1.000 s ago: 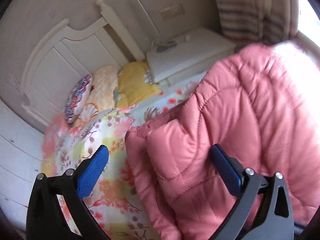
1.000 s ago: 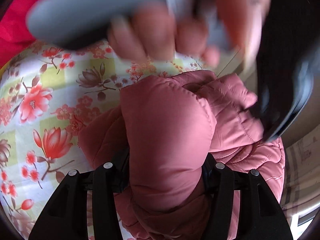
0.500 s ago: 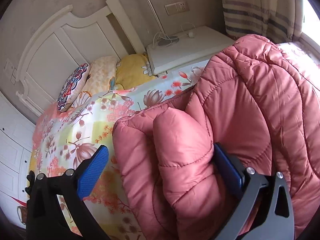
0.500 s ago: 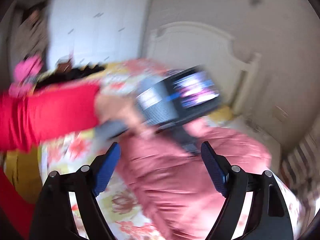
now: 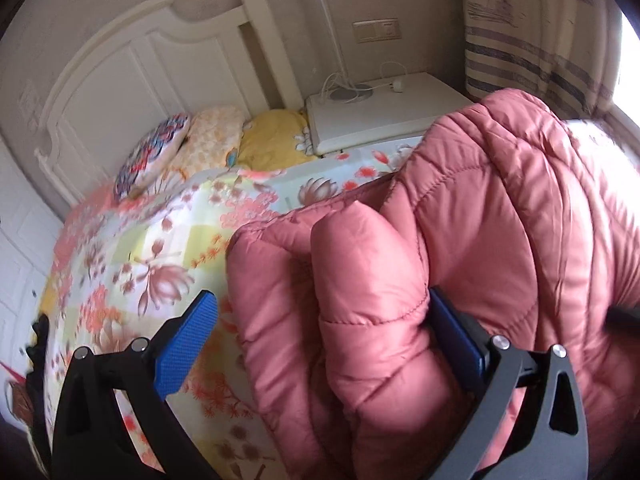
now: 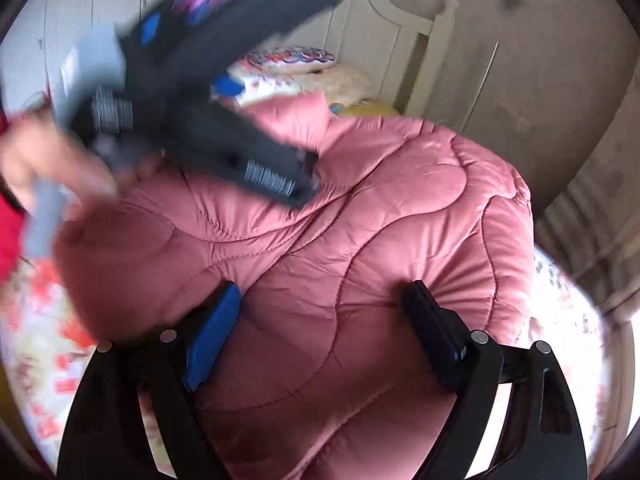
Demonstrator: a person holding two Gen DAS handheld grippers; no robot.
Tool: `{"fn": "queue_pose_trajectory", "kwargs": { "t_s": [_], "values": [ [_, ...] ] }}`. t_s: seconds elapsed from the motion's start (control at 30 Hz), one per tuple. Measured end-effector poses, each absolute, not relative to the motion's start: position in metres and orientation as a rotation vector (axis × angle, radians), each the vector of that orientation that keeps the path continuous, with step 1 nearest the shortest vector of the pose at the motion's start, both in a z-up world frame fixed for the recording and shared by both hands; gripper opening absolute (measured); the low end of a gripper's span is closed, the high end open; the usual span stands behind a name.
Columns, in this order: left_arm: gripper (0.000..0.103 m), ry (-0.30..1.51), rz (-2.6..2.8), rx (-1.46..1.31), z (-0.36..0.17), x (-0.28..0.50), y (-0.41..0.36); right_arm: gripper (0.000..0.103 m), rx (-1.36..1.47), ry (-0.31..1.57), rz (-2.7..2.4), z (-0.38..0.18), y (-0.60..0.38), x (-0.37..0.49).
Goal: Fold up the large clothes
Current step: 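Press the folded jacket down with both open grippers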
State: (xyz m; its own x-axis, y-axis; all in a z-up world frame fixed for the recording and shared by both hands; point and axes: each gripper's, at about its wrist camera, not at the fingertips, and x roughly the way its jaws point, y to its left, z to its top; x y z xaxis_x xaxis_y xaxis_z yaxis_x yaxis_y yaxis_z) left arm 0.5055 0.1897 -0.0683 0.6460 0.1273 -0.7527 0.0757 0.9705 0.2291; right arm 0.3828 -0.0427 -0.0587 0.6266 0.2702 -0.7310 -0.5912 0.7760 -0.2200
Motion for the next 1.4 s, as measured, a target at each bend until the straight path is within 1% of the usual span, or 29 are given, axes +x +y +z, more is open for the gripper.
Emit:
{"fn": "queue_pose_trajectory", "kwargs": {
  "t_s": [0.1,0.2,0.27,0.33,0.43,0.5,0.57,0.7,1.17,1.27,1.33,1.4],
  "values": [
    [0.101,0.838,0.081,0.204,-0.044,0.486,0.197,0.084,-0.510,0.755,0.515,-0.056,-0.040,0.382],
    [0.101,0.803,0.155,0.276,-0.035,0.472,0.183,0.084,-0.502,0.760,0.519,-0.058,-0.039,0.385],
    [0.101,0.834,0.237,0.398,-0.055,0.478,0.171,0.084,-0.504,0.759,0.512,-0.056,-0.039,0.383],
    [0.101,0.868,0.252,0.427,-0.076,0.486,0.167,0.084,-0.511,0.760,0.515,-0.060,-0.032,0.384],
    [0.101,0.855,0.274,0.450,-0.083,0.486,0.165,0.084,-0.524,0.768,0.520,-0.062,-0.027,0.386],
    [0.101,0.868,0.265,0.425,-0.086,0.486,0.167,0.084,-0.535,0.774,0.524,-0.062,-0.029,0.386],
    [0.101,0.898,0.217,0.326,-0.092,0.487,0.177,0.084,-0.544,0.791,0.527,-0.062,-0.031,0.387],
    [0.101,0.877,0.185,0.224,-0.101,0.481,0.176,0.084,-0.568,0.813,0.522,-0.062,-0.035,0.389],
    [0.101,0.835,0.124,0.211,-0.109,0.483,0.114,0.085,-0.507,0.828,0.477,-0.060,-0.071,0.381],
    [0.101,0.839,0.111,0.194,-0.107,0.484,0.118,0.086,-0.467,0.795,0.510,-0.046,-0.073,0.375],
    [0.101,0.838,0.100,0.184,-0.106,0.483,0.122,0.085,-0.324,0.763,0.580,-0.017,-0.085,0.371],
    [0.101,0.838,0.096,0.181,-0.104,0.482,0.124,0.088,-0.339,0.730,0.528,0.000,-0.089,0.367]
  ]
}}
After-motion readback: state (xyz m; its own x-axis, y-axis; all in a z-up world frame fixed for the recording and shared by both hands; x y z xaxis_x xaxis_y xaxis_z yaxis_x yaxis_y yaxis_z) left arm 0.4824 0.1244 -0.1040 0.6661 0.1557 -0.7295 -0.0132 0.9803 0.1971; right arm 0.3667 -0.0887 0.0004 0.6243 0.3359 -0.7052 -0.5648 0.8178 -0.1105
